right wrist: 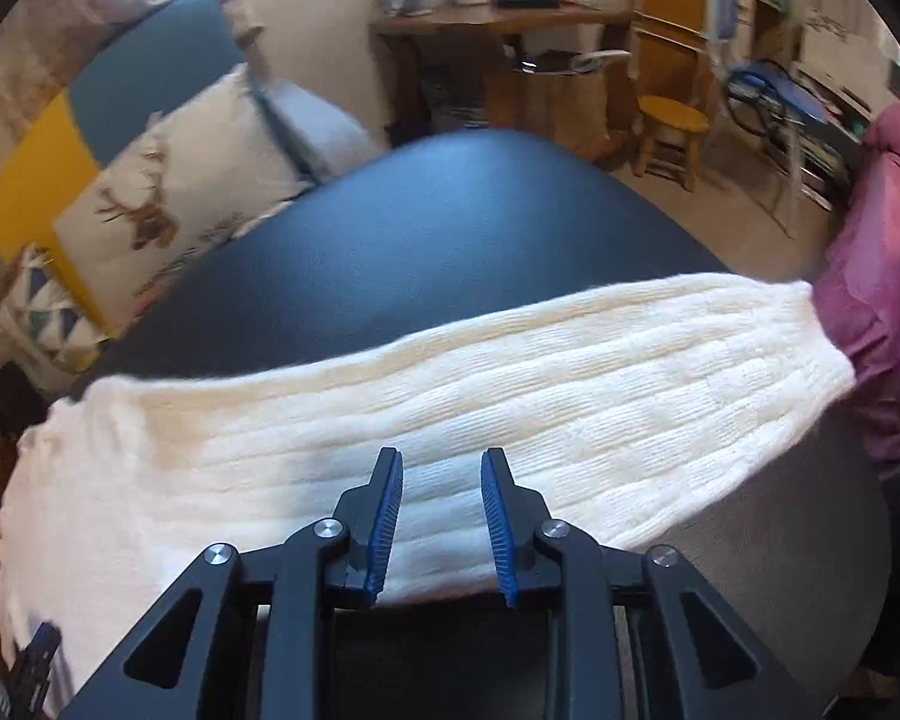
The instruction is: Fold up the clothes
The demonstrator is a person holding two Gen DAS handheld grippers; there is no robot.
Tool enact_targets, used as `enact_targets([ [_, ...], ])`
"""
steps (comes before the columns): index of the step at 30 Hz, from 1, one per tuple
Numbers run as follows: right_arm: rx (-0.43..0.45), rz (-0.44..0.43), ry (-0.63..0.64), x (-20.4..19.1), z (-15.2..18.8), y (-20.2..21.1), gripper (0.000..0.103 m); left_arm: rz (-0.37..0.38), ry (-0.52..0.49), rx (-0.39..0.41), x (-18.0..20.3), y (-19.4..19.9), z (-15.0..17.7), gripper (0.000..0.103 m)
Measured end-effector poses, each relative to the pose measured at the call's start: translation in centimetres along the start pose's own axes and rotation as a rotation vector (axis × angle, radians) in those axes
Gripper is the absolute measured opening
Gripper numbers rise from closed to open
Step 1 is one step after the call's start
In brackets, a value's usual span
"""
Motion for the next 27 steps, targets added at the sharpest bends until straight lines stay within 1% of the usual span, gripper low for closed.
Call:
enact_targets([
  [1, -0.006, -0.025, 0.031, -1.1, 0.6, 0.4, 0.026, -0.003, -0.005, 0.002, 0.1, 0.0, 0.1, 0.024],
  [2, -0.014, -0.026, 0.077, -2.2, 1.4, 0.4, 0.026, -0.006, -0.011, 0.003, 0.2, -0.1, 0.2, 0.025],
  [4, -0.036, -0.007, 0.17, -3.9, 3.0, 0.0, 0.026, -0.012, -0.021, 0.007, 0.4, -0.1, 0.4, 0.024],
  [5, -0.049, 0.006, 0.193, -4.2, 3.6, -0.4, 0.026, -0.009, -0.017, 0.009, 0.4, -0.1, 0.4, 0.024],
  [8, -0.042, 0.023, 0.224, -4.7, 4.6, -0.9, 0.026, 0.0, -0.007, 0.015, 0.2, 0.1, 0.3, 0.024],
  [10, -0.041, 0.005, 0.175, -4.3, 4.1, -0.1, 0.026, 0.022, 0.007, 0.027, 0.4, 0.5, -0.3, 0.024],
  [11, -0.013, 0.007, 0.148, -3.4, 3.1, 0.3, 0.026, 0.027, -0.008, 0.036, 0.8, 0.5, -0.8, 0.025],
  [12, 0.023, 0.033, 0.117, -2.3, 2.2, 0.7, 0.026, 0.033, -0.022, 0.045, 1.3, 0.5, -1.4, 0.025],
  [13, 0.053, 0.074, 0.072, -0.3, 0.8, 0.6, 0.026, 0.048, -0.024, 0.042, 1.9, 0.2, -1.9, 0.025],
  [16, 0.091, 0.164, -0.085, 5.3, -2.6, -0.3, 0.027, 0.096, -0.033, 0.029, 4.1, -1.0, -3.6, 0.025],
  [18, 0.08, 0.224, -0.127, 8.2, -3.4, -1.2, 0.027, 0.132, -0.041, 0.017, 6.0, -2.1, -4.7, 0.025],
  [20, 0.024, 0.246, -0.133, 9.9, -2.6, -2.1, 0.027, 0.158, -0.066, 0.018, 8.7, -3.0, -5.8, 0.025],
  [22, 0.05, 0.207, -0.118, 9.2, -3.4, -1.9, 0.027, 0.212, -0.091, 0.01, 11.3, -3.8, -6.8, 0.025],
  [24, 0.088, 0.132, -0.116, 7.9, -4.7, -1.6, 0.027, 0.257, -0.119, -0.002, 14.5, -4.8, -7.7, 0.025],
  [26, 0.074, 0.098, -0.065, 5.6, -5.5, -2.9, 0.027, 0.283, -0.15, -0.029, 17.4, -6.2, -8.2, 0.025],
  [27, 0.062, 0.097, -0.029, 4.7, -5.4, -3.3, 0.027, 0.284, -0.161, -0.036, 18.4, -6.7, -8.3, 0.025],
])
Point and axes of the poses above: each gripper's, at about its wrist camera, not at the fingertips, and y roughly against the way its jaws point, x to its right, z to its underside, the point moved 2 cm from there along -y, roughly the way its jaws point, and after that the axes turned 8 degrees about x, right-handed, at the moved point
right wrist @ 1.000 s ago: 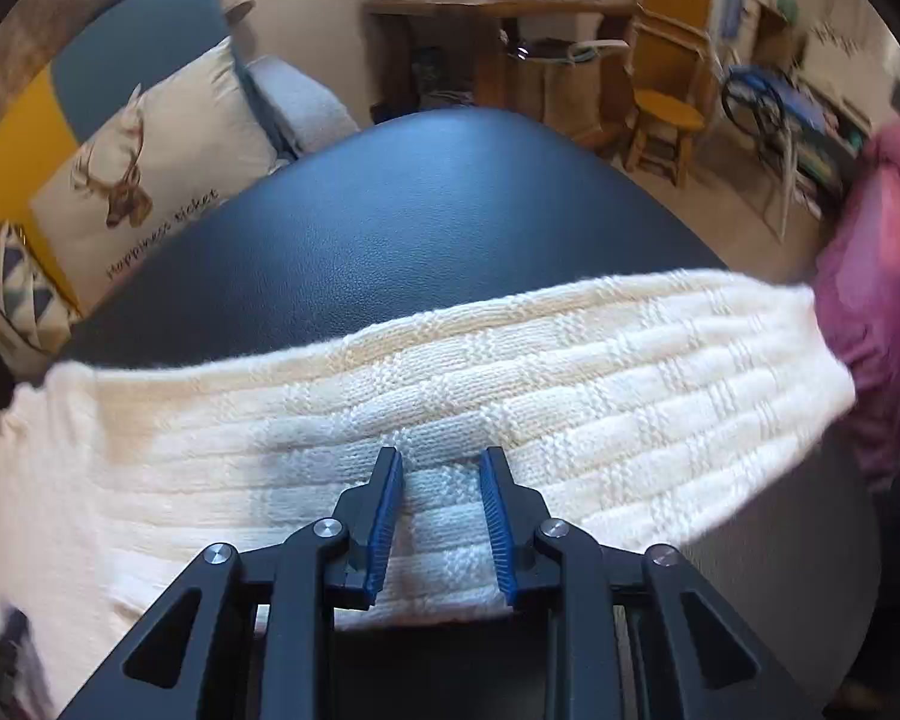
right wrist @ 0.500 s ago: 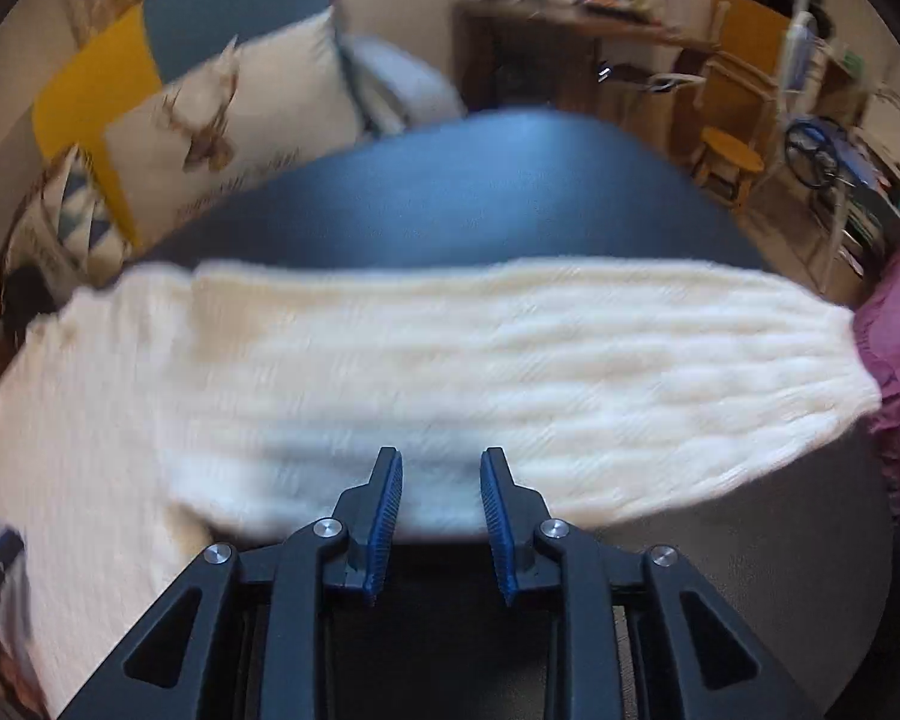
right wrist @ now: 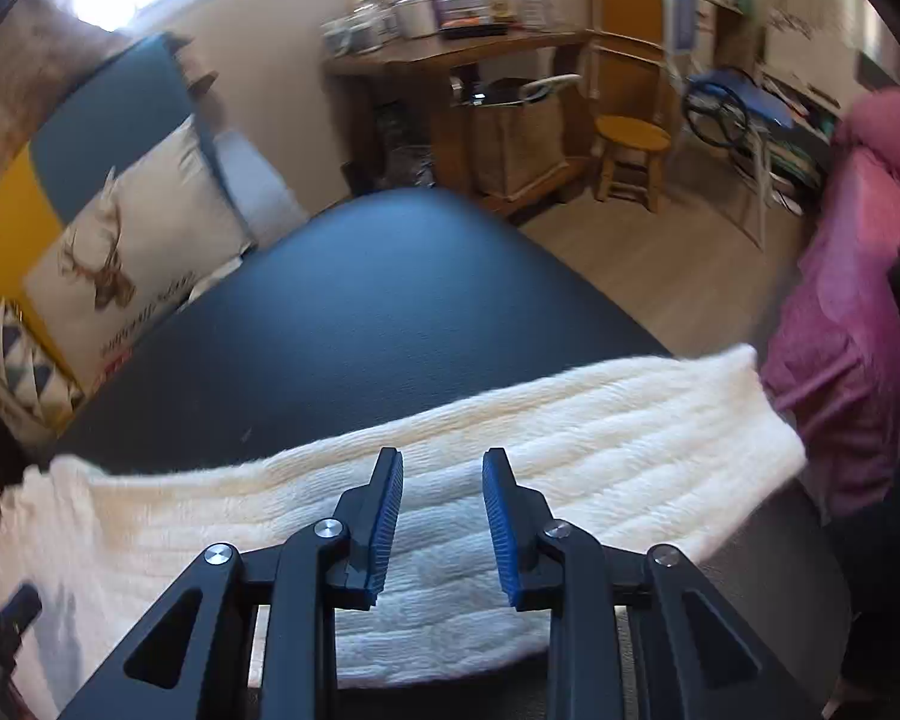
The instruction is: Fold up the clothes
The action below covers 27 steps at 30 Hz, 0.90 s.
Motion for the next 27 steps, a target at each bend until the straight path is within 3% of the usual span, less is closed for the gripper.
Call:
enact_targets([
  [5, -0.029, 0.035, 0.087, -1.3, 1.1, -2.3, 0.028, -0.008, -0.03, -0.056, 2.2, -4.0, -1.2, 0.025],
  [8, -0.019, 0.065, 0.121, -1.6, 1.5, -2.7, 0.029, -0.061, -0.02, -0.135, 1.6, -6.8, -1.1, 0.024],
  [11, -0.036, 0.082, 0.148, -2.2, 1.4, -2.2, 0.029, -0.039, -0.004, -0.103, 1.2, -6.2, -1.3, 0.025],
  [17, -0.013, -0.059, 0.206, -7.2, 2.5, -1.2, 0.029, -0.054, -0.004, -0.101, 0.9, -6.7, -2.2, 0.025],
  [19, -0.057, -0.044, 0.241, -8.6, 3.5, -2.6, 0.029, -0.062, -0.016, -0.118, 0.9, -7.1, -2.3, 0.025],
  [22, -0.035, -0.028, 0.241, -9.2, 3.8, -2.5, 0.029, -0.017, 0.041, -0.091, -0.5, -5.4, -1.9, 0.025],
  [25, -0.019, -0.15, 0.116, -7.5, 3.6, -0.6, 0.029, -0.016, 0.079, -0.038, -3.4, -2.1, -1.0, 0.025],
  [27, 0.002, -0.264, -0.033, -5.0, 3.8, 1.5, 0.029, -0.052, 0.116, -0.012, -6.4, 0.3, 0.5, 0.025],
])
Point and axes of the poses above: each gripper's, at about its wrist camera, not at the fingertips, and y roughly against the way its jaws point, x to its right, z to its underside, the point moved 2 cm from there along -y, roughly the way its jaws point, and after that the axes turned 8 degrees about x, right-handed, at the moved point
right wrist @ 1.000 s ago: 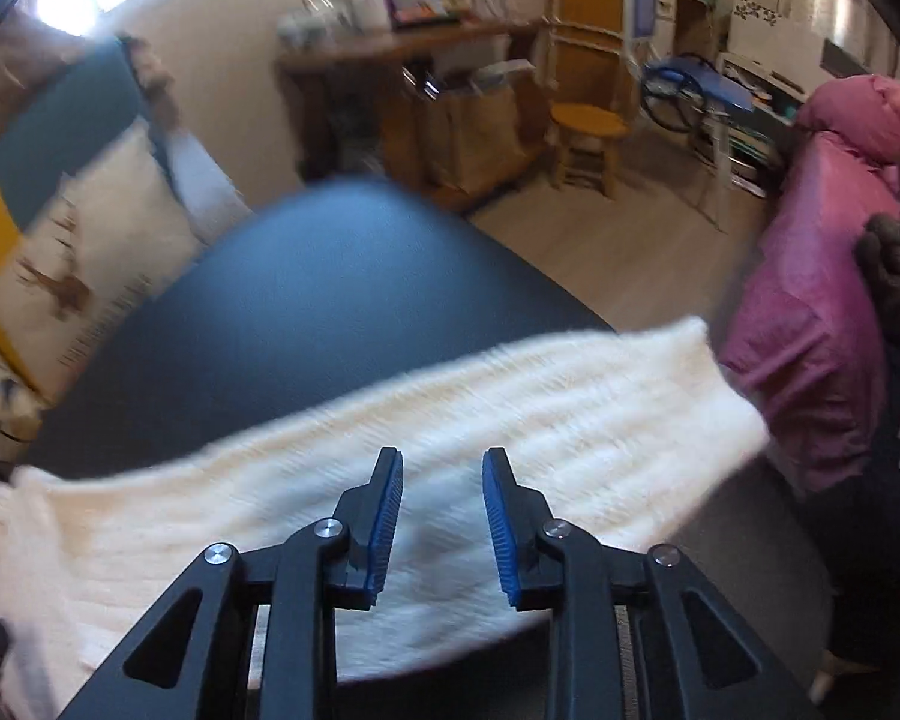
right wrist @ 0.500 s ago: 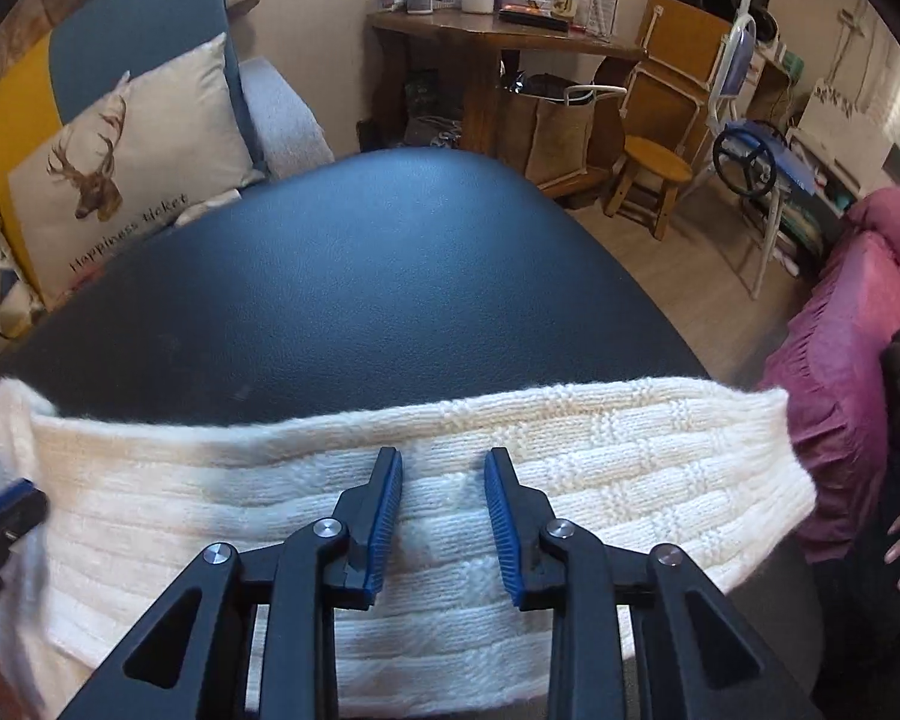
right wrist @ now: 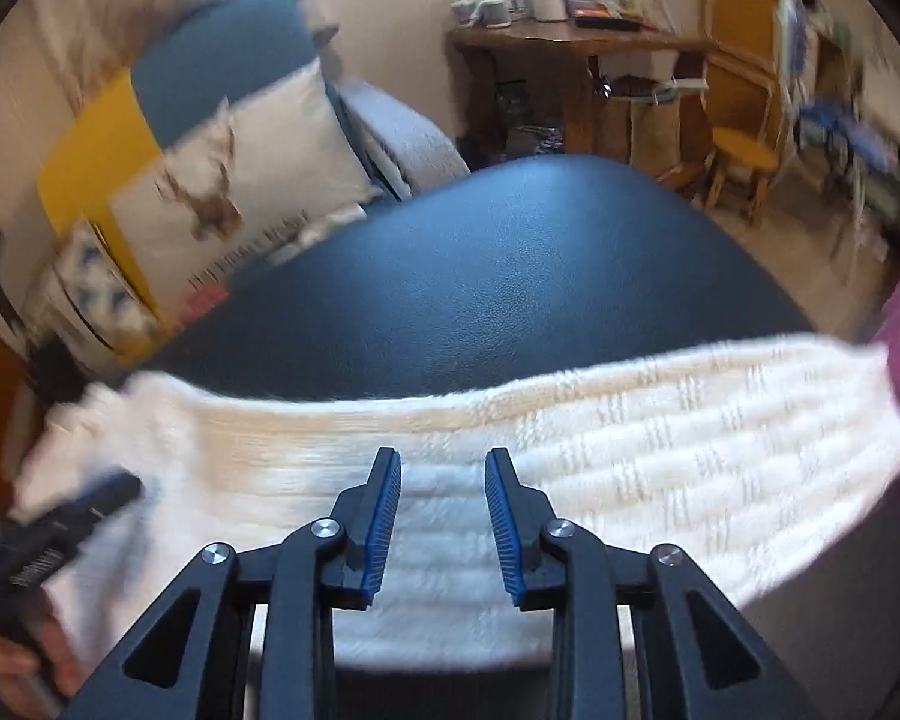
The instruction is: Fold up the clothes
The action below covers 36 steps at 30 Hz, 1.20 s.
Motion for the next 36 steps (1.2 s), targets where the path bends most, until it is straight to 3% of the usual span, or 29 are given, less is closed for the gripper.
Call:
enact_targets([
  [4, 0.101, -0.177, -0.413, 7.8, 1.6, 5.3, 0.029, -0.093, 0.046, 0.06, -6.6, 4.5, 2.5, 0.025],
  [7, 0.179, -0.161, -0.607, 13.2, 4.0, 8.3, 0.029, -0.146, 0.111, 0.063, -10.5, 6.8, 4.5, 0.025],
  [10, 0.23, -0.139, -0.739, 17.2, 5.8, 9.2, 0.032, -0.17, 0.139, 0.048, -12.1, 8.0, 6.4, 0.025],
  [17, 0.244, -0.061, -0.83, 20.4, 5.7, 7.1, 0.031, -0.189, 0.107, 0.043, -11.1, 8.9, 7.9, 0.028],
  [21, 0.261, -0.077, -0.832, 20.8, 5.3, 6.8, 0.031, -0.18, 0.126, 0.04, -10.7, 8.9, 7.7, 0.028],
  [28, 0.25, -0.076, -0.784, 20.2, 4.3, 6.5, 0.031, -0.118, 0.028, 0.04, -6.2, 7.7, 6.5, 0.028],
  [30, 0.233, -0.037, -0.743, 19.8, 4.0, 6.3, 0.021, -0.093, 0.014, 0.025, -4.8, 6.9, 6.3, 0.028],
  [32, 0.218, 0.022, -0.711, 19.7, 3.8, 6.1, 0.004, -0.077, -0.003, 0.008, -3.7, 6.4, 6.4, 0.028],
  [36, 0.238, -0.007, -0.735, 20.2, 4.0, 5.8, 0.005, -0.052, -0.024, -0.026, -2.2, 5.5, 6.7, 0.028],
])
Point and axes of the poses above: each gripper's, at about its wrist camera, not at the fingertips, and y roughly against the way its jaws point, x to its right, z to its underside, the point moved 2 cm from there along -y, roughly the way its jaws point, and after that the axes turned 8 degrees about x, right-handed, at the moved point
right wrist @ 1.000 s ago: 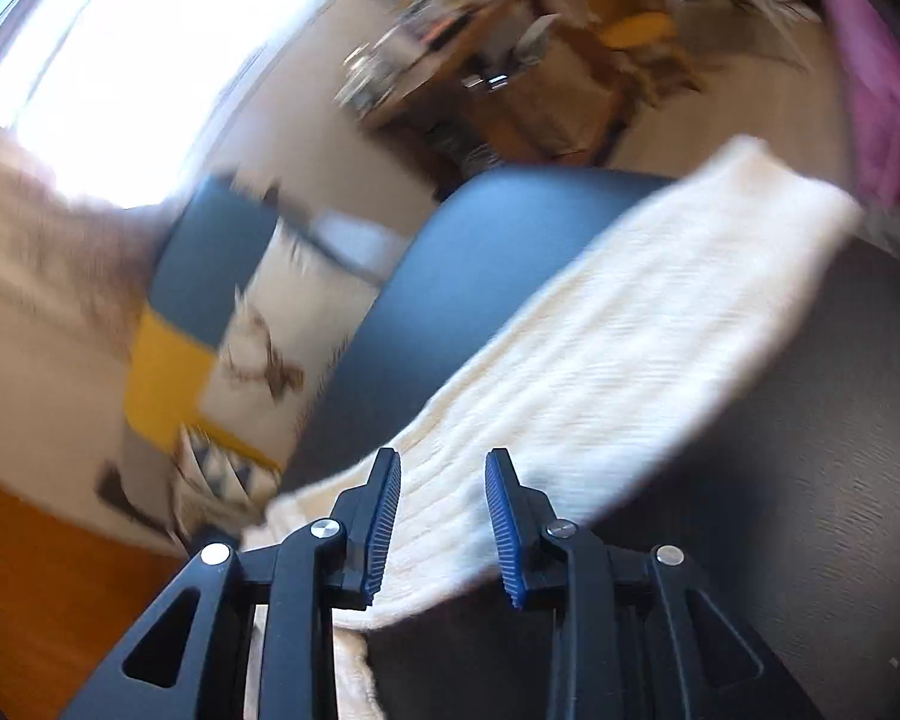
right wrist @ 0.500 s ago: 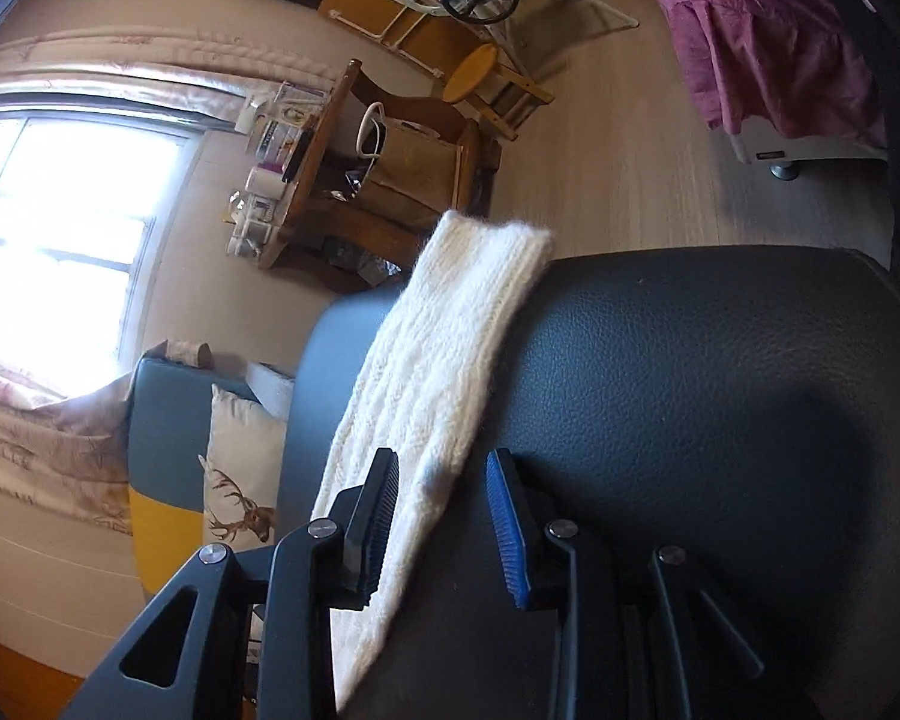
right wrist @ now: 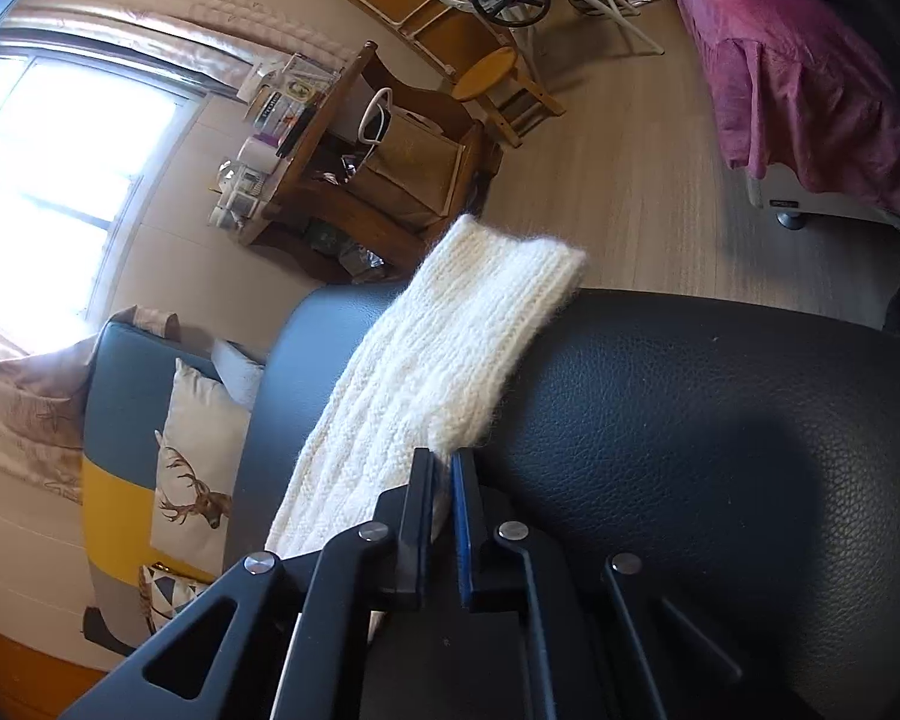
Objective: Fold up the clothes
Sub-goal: 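Close the right gripper on the sleeve cuff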
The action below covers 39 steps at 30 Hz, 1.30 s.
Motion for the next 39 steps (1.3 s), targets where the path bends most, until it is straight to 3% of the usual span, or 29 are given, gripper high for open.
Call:
enact_targets([
  [5, -0.017, -0.108, -0.113, 1.5, -0.2, -0.6, 0.006, 0.011, -0.011, -0.016, 0.8, -0.2, 0.1, 0.028],
  [13, -0.071, -0.116, -0.168, 1.8, -0.7, -1.3, 0.005, -0.001, -0.008, -0.03, 0.5, 0.1, 0.6, 0.028],
  [19, 0.015, -0.129, -0.217, 1.6, -0.1, -0.9, 0.005, -0.016, -0.007, -0.031, 0.2, 0.7, 0.5, 0.028],
  [24, 0.027, -0.227, -0.258, 0.7, 0.0, -0.6, 0.004, -0.023, 0.026, -0.022, -0.7, 1.0, -0.2, 0.028],
  [33, -0.024, -0.454, -0.279, -4.7, 0.4, -0.3, 0.004, -0.021, 0.089, -0.015, -2.2, 1.1, -1.4, 0.028],
  [36, -0.049, -0.464, -0.222, -7.7, 1.5, -0.6, 0.005, -0.02, 0.114, -0.022, -2.6, 1.0, -2.0, 0.028],
  [39, -0.029, -0.447, -0.315, -6.5, 1.9, -0.3, 0.023, -0.007, 0.112, -0.006, -2.7, 1.7, -2.4, 0.028],
])
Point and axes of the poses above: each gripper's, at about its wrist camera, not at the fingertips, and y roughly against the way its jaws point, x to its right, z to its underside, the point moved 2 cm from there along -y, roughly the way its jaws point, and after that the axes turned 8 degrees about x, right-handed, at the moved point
